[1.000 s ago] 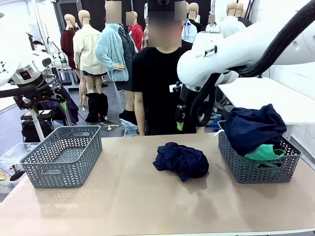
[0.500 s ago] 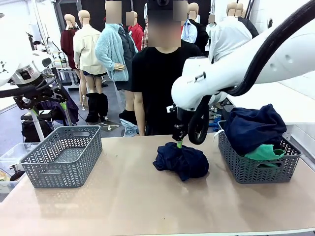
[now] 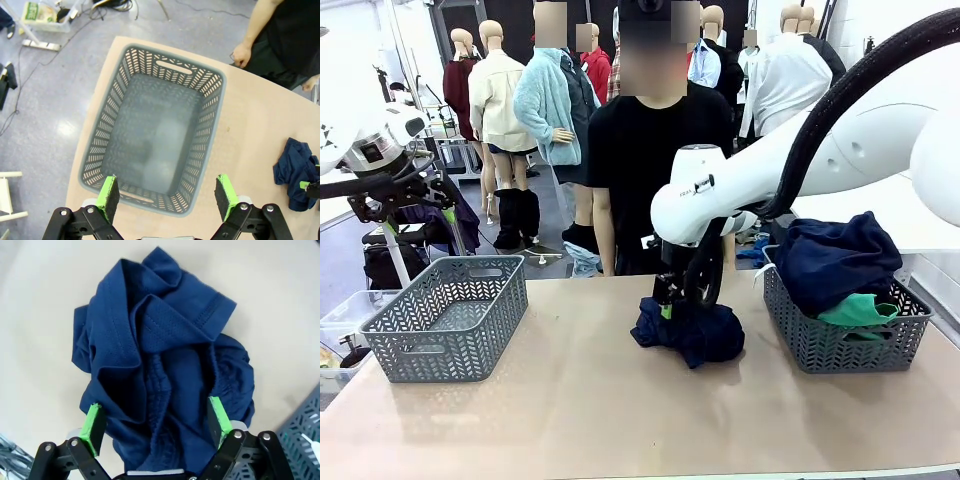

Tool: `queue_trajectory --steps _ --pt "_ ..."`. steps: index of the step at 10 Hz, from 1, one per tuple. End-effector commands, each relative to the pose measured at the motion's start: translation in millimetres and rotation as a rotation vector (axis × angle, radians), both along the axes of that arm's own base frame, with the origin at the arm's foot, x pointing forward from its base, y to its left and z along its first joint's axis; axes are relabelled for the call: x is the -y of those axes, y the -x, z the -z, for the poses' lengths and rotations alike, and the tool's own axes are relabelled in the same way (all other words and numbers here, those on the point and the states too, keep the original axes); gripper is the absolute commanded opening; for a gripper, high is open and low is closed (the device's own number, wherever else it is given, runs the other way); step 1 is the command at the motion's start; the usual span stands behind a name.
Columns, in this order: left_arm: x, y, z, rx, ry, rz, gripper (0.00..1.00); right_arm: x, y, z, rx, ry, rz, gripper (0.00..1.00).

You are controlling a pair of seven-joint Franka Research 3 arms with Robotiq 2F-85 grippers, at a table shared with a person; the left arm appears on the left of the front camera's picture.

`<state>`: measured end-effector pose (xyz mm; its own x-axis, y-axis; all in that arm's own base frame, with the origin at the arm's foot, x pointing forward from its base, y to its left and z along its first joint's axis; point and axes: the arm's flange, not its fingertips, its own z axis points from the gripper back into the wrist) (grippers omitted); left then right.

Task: Sort the tops and bottoms.
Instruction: Lift clothes from the center of the table with your right hand.

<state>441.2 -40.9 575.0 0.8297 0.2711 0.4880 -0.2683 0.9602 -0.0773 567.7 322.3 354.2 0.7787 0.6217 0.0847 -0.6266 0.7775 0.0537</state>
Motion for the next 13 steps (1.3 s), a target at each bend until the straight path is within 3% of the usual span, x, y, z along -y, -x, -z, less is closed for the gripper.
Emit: queue_trajectory --steps 1,7,8,12,13 --pt "0 1 0 -0.004 0.021 -0.02 1.0 -4 -6 2 -0.021 0.027 -0.018 1.0" --pt "0 1 0 -0.004 0.021 -0.02 1.0 -9 -7 26 -0.016 0.126 0.018 1.0" --pt "0 1 0 -0.004 0.021 -0.02 1.0 -9 -6 25 -0.01 0.124 0.01 0.9" --pt "0 1 0 -0.004 0.021 -0.02 1.0 -6 -4 21 -0.008 0.119 0.012 0.11" --pt "0 1 0 -0.004 0.021 -0.02 1.0 -5 -3 19 -0.002 0.123 0.013 0.0"
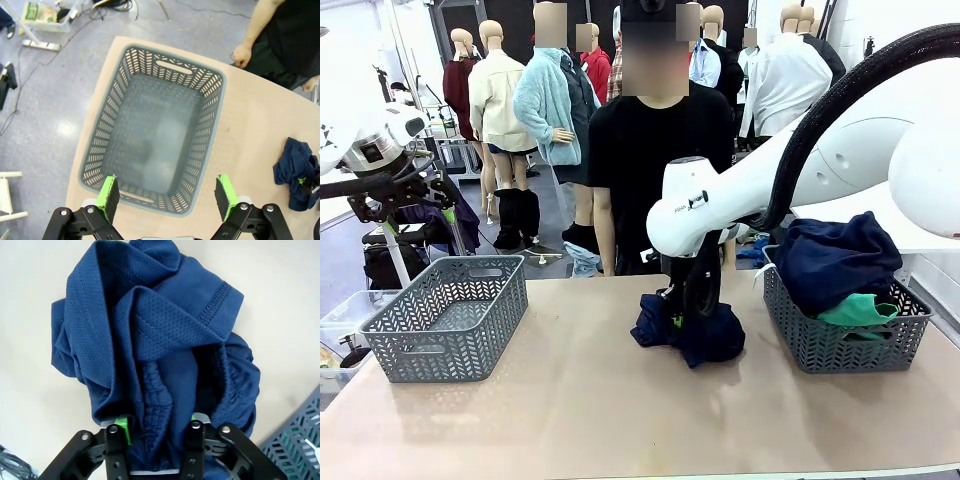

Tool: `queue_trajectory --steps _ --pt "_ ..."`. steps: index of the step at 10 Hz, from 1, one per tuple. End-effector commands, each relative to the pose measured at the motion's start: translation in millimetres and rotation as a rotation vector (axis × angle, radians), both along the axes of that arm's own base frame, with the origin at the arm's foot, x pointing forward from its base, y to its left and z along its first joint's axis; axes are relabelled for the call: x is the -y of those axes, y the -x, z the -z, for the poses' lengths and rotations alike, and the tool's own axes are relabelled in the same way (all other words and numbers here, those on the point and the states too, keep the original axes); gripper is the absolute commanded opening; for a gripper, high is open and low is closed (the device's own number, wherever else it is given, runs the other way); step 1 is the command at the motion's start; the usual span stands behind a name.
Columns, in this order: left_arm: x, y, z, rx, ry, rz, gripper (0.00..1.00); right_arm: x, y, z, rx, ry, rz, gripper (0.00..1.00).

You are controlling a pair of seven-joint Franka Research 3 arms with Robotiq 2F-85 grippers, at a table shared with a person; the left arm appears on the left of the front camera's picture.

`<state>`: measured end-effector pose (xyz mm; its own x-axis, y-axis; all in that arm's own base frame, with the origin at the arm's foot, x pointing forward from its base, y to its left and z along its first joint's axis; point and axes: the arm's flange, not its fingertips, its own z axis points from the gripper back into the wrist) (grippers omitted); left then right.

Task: Sort the tops and bottoms.
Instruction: Lift clothes from the center of the table with your right hand.

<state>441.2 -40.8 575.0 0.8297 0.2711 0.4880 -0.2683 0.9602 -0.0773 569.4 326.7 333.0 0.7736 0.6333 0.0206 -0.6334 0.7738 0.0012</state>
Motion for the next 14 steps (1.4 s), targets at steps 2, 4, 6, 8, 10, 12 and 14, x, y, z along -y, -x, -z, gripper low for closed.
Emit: queue_trajectory --steps 2,4,6,8,10,12,14 --pt "0 1 0 -0.004 0.021 -0.02 1.0 0 0 -3 0.019 0.043 0.02 0.0" --pt "0 1 0 -0.004 0.021 -0.02 1.0 0 0 -8 0.024 0.046 0.022 0.0" --pt "0 1 0 -0.004 0.021 -0.02 1.0 1 2 -21 0.024 0.057 0.004 0.0" --pt "0 1 0 -0.004 0.021 -0.02 1.0 8 7 -50 0.051 0.071 -0.018 0.0" --pt "0 1 0 -0.004 0.021 -0.02 1.0 9 13 -91 0.129 0.113 -0.039 0.0" --pt "0 1 0 -0.004 0.021 -0.02 1.0 13 23 -142 0.176 0.1 -0.08 0.0" --pt "0 1 0 -0.004 0.021 -0.02 1.0 10 41 -193 0.292 0.121 -0.013 0.0"
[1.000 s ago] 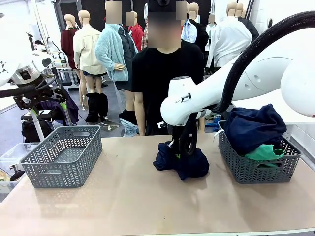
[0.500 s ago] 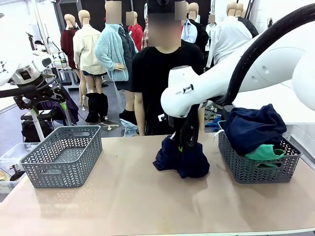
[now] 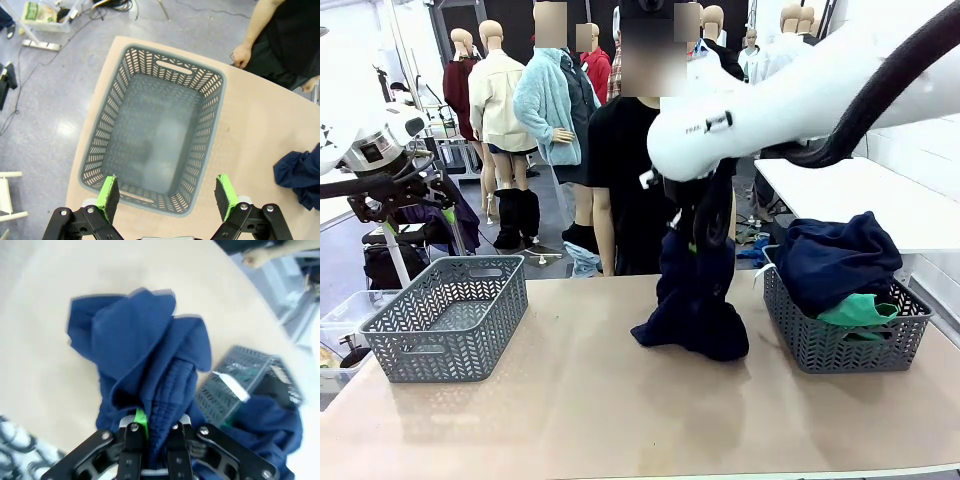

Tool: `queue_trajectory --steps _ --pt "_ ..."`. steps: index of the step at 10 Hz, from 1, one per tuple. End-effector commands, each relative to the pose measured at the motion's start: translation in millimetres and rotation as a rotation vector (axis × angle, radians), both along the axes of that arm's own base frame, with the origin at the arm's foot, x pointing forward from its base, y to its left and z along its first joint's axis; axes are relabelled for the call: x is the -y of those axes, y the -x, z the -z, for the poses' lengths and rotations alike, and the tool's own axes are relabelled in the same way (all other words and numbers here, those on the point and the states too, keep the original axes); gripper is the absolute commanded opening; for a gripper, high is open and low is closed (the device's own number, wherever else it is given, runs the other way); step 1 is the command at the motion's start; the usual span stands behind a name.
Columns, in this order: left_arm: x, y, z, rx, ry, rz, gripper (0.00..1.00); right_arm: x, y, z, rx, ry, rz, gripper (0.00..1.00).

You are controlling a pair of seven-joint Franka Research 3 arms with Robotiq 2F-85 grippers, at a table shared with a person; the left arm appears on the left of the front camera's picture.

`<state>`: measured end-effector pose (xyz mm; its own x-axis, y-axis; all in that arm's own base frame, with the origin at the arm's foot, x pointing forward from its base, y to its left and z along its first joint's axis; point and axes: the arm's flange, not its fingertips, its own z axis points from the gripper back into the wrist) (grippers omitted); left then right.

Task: Sort the tops and bottoms.
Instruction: Lift clothes from the center of the table with your right hand.

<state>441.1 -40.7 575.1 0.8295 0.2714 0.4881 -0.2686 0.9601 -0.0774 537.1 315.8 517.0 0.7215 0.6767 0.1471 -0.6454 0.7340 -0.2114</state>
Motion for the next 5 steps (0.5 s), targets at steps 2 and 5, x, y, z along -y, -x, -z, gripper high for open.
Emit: queue_trajectory --steps 2,5 --pt "0 1 0 -0.004 0.021 -0.02 1.0 -3 30 -54 0.154 0.07 0.016 0.0" --pt "0 1 0 -0.004 0.021 -0.02 1.0 -8 51 -117 0.23 0.087 0.005 0.0"
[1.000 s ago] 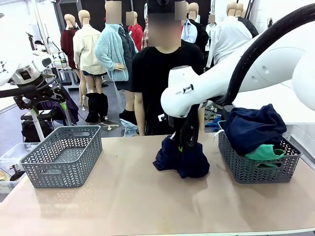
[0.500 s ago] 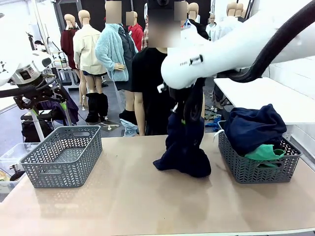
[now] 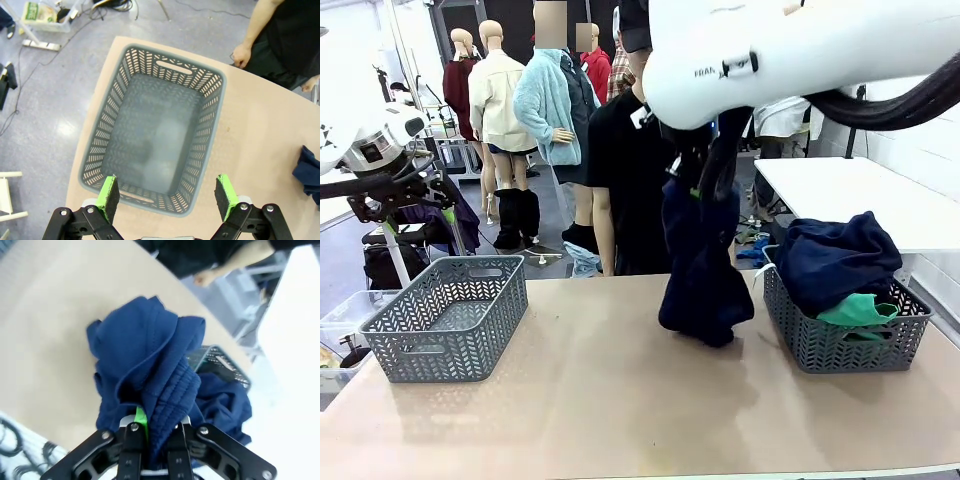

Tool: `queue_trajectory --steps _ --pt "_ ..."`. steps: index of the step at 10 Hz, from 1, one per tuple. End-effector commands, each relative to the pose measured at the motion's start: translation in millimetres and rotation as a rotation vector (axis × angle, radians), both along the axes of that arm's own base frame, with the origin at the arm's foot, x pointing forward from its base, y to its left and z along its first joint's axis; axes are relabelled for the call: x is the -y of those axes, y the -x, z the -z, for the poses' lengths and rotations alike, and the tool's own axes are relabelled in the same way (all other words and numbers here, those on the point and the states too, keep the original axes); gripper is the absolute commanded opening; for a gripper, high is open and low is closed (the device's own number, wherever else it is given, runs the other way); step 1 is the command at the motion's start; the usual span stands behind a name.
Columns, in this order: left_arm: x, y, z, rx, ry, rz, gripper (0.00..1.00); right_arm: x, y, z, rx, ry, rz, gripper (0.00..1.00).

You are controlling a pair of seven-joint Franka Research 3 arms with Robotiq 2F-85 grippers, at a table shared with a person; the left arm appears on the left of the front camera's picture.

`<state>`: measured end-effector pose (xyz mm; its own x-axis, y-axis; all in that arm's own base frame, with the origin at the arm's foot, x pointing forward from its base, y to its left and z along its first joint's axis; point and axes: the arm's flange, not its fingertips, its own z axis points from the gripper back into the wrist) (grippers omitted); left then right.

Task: Sort the tops and bottoms.
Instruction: Lift clothes from the center of the table with your right hand, then sort the clothes according to human instructions.

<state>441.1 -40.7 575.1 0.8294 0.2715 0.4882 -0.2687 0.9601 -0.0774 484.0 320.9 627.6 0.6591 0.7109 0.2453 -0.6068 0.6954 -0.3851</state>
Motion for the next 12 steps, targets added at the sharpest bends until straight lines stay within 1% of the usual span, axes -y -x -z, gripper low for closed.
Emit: queue_trajectory --steps 1,2,3,4,5,12 --pt "0 1 0 -0.004 0.021 -0.02 1.0 -3 5 -23 0.065 0.021 0.046 0.0" --pt "0 1 0 -0.004 0.021 -0.02 1.0 -1 15 -44 0.102 0.017 0.05 0.0" --pt "0 1 0 -0.004 0.021 -0.02 1.0 -2 21 -66 0.115 0.01 0.038 0.0" --pt "0 1 0 -0.004 0.021 -0.02 1.0 -5 23 -78 0.108 0.004 0.047 0.0" --pt "0 1 0 -0.004 0.021 -0.02 1.0 2 17 -54 0.08 -0.006 0.01 0.0" --pt "0 1 0 -0.004 0.021 -0.02 1.0 2 17 -54 0.08 -0.006 0.01 0.0"
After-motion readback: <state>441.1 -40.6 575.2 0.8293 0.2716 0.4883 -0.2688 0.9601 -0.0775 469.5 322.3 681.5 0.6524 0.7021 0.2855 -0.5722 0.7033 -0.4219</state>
